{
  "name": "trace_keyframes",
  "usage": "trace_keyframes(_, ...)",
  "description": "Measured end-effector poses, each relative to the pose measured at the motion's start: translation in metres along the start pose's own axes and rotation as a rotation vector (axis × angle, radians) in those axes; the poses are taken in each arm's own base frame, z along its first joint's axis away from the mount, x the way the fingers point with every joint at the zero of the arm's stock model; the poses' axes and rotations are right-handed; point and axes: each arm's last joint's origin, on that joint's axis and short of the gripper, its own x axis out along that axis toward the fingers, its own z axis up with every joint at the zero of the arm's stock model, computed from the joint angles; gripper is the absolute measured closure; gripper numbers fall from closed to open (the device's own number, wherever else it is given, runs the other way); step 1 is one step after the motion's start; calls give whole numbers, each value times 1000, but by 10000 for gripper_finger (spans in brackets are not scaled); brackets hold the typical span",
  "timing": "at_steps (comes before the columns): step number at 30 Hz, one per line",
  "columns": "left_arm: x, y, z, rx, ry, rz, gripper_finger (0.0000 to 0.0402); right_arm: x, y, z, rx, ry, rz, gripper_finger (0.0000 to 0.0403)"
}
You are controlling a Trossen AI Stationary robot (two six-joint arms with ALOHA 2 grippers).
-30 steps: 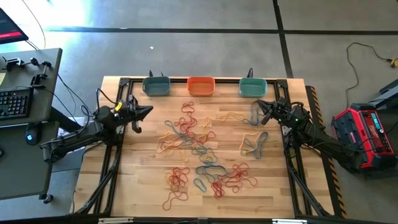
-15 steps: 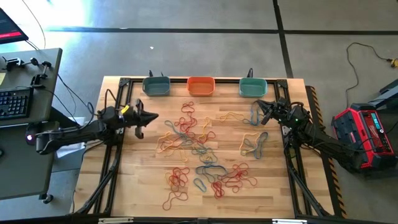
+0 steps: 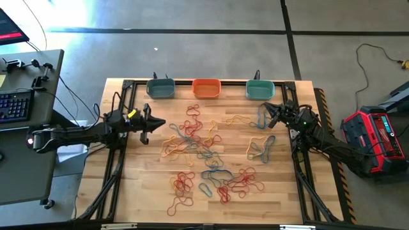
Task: Sort rubber bands into baskets
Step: Put the red rubber band into the blue bin
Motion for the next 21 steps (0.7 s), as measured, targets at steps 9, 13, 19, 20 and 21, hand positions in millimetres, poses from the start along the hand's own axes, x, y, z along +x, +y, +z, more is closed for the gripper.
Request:
trace_keyframes(9, 2, -6, 8, 27, -83, -50, 375, 0, 0, 0, 0, 0, 0, 402)
trace_keyframes(13, 2, -7, 9, 28, -98, -57, 361, 0, 0, 0, 0, 0, 0, 402)
trace_keyframes(19, 1, -7, 13, 51, -135, -53, 340, 0, 0, 0, 0, 0, 0, 402)
trace_keyframes(20, 1, -7, 12, 50, -127, -55, 337, 0, 0, 0, 0, 0, 0, 402)
trace_keyframes(21, 1, -7, 11, 47, -118, -59, 335, 0, 0, 0, 0, 0, 0, 402)
